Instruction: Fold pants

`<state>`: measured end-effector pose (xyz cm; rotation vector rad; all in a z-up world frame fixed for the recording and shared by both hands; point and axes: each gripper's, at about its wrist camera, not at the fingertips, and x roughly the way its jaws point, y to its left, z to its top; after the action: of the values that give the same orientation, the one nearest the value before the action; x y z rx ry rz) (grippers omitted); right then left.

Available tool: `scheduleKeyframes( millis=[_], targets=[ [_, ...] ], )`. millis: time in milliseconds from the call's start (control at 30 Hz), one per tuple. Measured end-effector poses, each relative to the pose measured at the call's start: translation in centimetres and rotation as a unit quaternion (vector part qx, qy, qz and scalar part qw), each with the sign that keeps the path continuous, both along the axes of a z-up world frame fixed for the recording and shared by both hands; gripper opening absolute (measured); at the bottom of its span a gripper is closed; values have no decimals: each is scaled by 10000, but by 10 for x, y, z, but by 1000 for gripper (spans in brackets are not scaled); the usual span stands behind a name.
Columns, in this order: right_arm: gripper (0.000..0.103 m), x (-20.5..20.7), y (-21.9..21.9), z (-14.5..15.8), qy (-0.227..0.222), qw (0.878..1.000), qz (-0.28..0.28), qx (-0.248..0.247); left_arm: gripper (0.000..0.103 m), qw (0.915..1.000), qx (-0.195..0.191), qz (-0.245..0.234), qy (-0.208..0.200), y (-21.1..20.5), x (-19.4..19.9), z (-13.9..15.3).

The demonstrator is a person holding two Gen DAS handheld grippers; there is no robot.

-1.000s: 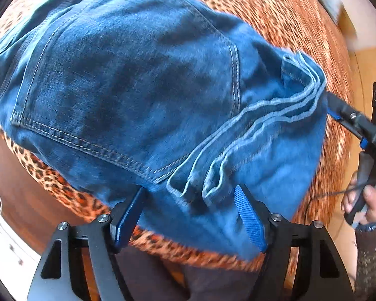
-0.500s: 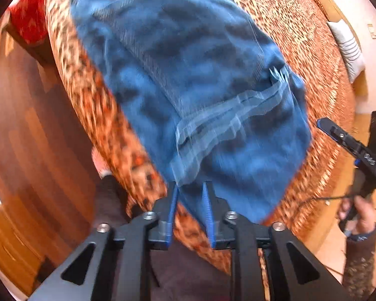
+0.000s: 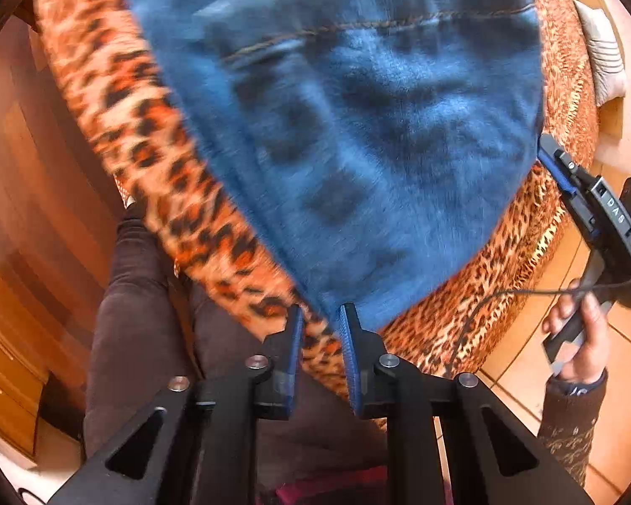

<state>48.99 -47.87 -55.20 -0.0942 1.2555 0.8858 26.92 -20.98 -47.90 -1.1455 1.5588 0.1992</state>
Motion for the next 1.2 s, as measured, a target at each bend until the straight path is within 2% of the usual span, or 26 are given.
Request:
scheduleKeyframes(
  millis=[67,133,167,200,300,367,400,433,467,500,533,600,667,767,833,900,1067,1200],
  targets=[
    [26,-4,7,17,-134,9997,156,144,18,9993,-7,75,-356,14,-11,14],
    [31,-8,17,36,27,9967,420,694,21,9963,234,287,-775,34,-13,37],
    [40,-11,25,41,10,9952,528,822,24,9948,308,383,-887,39,-12,44],
    [44,-16,37,46,-15,9931,702,934,31,9923,396,574,-1022,48,-8,50],
    [44,-32,75,50,77,9847,1189,1274,34,9860,727,928,-1180,73,3,57],
    [44,-42,105,43,63,9837,1298,1243,34,9856,1015,955,-960,76,13,42],
    [41,-43,117,33,-28,9861,1280,1063,28,9868,1024,977,-787,78,14,33],
    [40,-43,129,18,-231,9900,1239,628,17,9886,910,995,-671,78,14,22],
    [38,-41,134,6,-338,9918,1211,244,14,9886,853,1069,-624,80,11,15],
    [37,-38,136,-2,-374,9922,1172,195,11,9879,757,1184,-663,83,6,16],
    [37,-37,134,3,-398,9926,1087,362,11,9884,639,1197,-689,87,1,17],
    [40,-31,131,6,-64,9949,970,256,12,9887,429,1248,-717,92,-8,18],
    [43,-27,124,14,178,9953,893,325,16,9873,238,1332,-838,106,-23,28],
    [63,-16,120,29,210,9961,727,443,25,9845,425,1434,-915,132,-41,42],
    [66,-10,120,43,302,9961,569,594,46,9797,483,1679,-980,156,-50,50],
    [67,-4,137,49,473,9952,484,703,55,9700,495,2129,-1064,184,-61,54],
    [67,-12,194,60,460,9948,758,511,56,9524,261,2740,-1310,251,-73,56],
    [70,-16,244,66,445,9916,1167,336,57,9462,299,2955,-1284,283,-60,55]
  ],
)
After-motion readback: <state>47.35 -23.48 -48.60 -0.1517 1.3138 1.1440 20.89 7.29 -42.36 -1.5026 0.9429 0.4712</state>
